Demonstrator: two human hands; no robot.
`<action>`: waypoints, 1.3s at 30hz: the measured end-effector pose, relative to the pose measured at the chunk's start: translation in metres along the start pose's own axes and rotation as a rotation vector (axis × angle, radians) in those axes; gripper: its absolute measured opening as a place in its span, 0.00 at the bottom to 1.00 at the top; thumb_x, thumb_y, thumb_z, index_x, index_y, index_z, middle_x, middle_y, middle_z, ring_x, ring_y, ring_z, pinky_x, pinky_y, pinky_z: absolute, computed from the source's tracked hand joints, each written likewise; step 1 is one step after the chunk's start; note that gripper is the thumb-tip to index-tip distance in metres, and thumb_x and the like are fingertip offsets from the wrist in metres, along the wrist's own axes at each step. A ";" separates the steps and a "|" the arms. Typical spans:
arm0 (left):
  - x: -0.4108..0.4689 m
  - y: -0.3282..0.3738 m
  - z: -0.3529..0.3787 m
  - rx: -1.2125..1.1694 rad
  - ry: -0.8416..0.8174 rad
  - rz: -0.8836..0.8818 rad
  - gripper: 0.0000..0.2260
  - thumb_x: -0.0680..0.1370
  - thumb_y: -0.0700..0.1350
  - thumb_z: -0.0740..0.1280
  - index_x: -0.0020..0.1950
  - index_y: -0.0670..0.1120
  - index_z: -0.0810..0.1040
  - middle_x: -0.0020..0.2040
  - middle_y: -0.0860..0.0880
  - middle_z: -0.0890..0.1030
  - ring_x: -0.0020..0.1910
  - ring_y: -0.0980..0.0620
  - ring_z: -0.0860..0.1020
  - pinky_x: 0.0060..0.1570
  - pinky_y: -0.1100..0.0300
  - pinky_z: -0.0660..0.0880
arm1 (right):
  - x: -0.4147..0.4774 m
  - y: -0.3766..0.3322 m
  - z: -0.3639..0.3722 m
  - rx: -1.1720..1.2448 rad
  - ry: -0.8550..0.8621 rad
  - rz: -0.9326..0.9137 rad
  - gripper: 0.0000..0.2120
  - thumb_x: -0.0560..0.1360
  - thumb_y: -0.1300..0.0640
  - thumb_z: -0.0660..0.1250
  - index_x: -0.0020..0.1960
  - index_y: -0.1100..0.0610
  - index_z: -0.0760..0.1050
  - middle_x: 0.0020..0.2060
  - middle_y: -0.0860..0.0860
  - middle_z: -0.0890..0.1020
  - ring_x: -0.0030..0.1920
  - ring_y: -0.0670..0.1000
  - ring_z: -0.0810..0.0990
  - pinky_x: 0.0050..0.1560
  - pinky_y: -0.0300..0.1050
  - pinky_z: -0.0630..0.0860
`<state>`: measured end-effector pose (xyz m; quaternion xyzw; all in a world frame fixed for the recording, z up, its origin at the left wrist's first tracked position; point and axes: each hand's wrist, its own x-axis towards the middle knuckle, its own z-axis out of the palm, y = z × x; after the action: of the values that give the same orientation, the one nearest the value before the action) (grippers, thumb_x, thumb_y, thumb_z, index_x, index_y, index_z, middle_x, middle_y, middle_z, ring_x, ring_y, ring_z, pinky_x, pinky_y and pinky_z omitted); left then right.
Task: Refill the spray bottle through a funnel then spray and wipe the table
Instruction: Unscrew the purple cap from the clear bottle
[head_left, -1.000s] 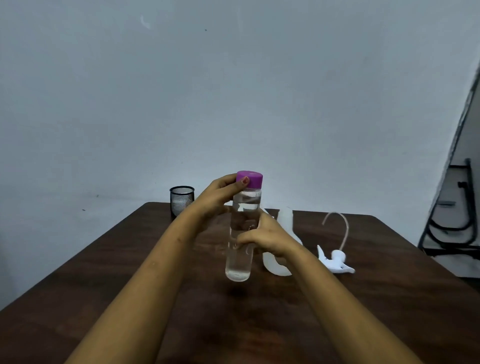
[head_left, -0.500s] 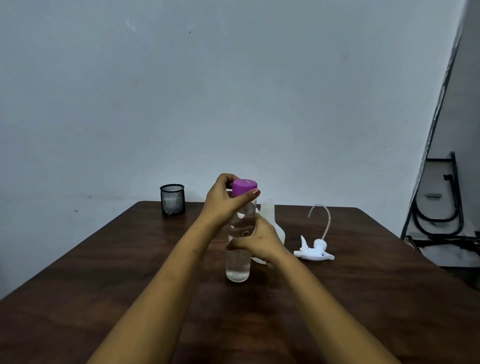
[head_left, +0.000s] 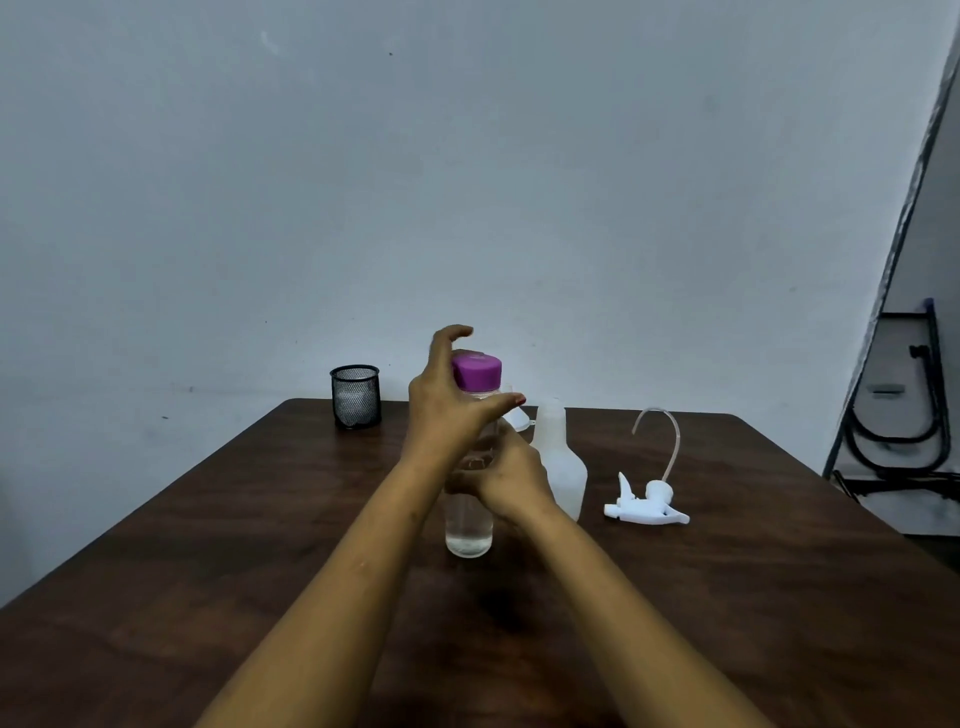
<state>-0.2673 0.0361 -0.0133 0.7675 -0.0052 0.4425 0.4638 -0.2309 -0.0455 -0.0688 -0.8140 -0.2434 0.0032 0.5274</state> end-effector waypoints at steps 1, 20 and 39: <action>-0.003 -0.001 0.001 -0.012 0.044 0.018 0.36 0.62 0.45 0.80 0.63 0.53 0.64 0.48 0.52 0.77 0.43 0.58 0.77 0.40 0.75 0.71 | 0.001 0.000 0.001 -0.008 -0.001 -0.004 0.28 0.58 0.55 0.78 0.55 0.49 0.70 0.46 0.46 0.82 0.45 0.46 0.82 0.50 0.52 0.80; 0.001 -0.011 0.010 0.028 0.126 0.094 0.39 0.62 0.39 0.77 0.65 0.48 0.58 0.59 0.44 0.64 0.52 0.51 0.69 0.47 0.69 0.69 | 0.007 0.010 0.006 0.051 -0.010 0.021 0.30 0.56 0.53 0.77 0.55 0.46 0.70 0.45 0.45 0.81 0.46 0.48 0.82 0.50 0.54 0.80; -0.002 -0.008 0.005 -0.108 0.042 -0.023 0.44 0.62 0.41 0.79 0.67 0.53 0.53 0.47 0.48 0.77 0.45 0.51 0.79 0.44 0.71 0.72 | 0.003 0.009 0.005 0.008 -0.017 -0.001 0.32 0.60 0.50 0.78 0.61 0.48 0.69 0.48 0.45 0.82 0.48 0.46 0.81 0.53 0.52 0.80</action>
<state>-0.2617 0.0360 -0.0208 0.7319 -0.0106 0.4523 0.5095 -0.2264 -0.0430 -0.0779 -0.8117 -0.2482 0.0110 0.5286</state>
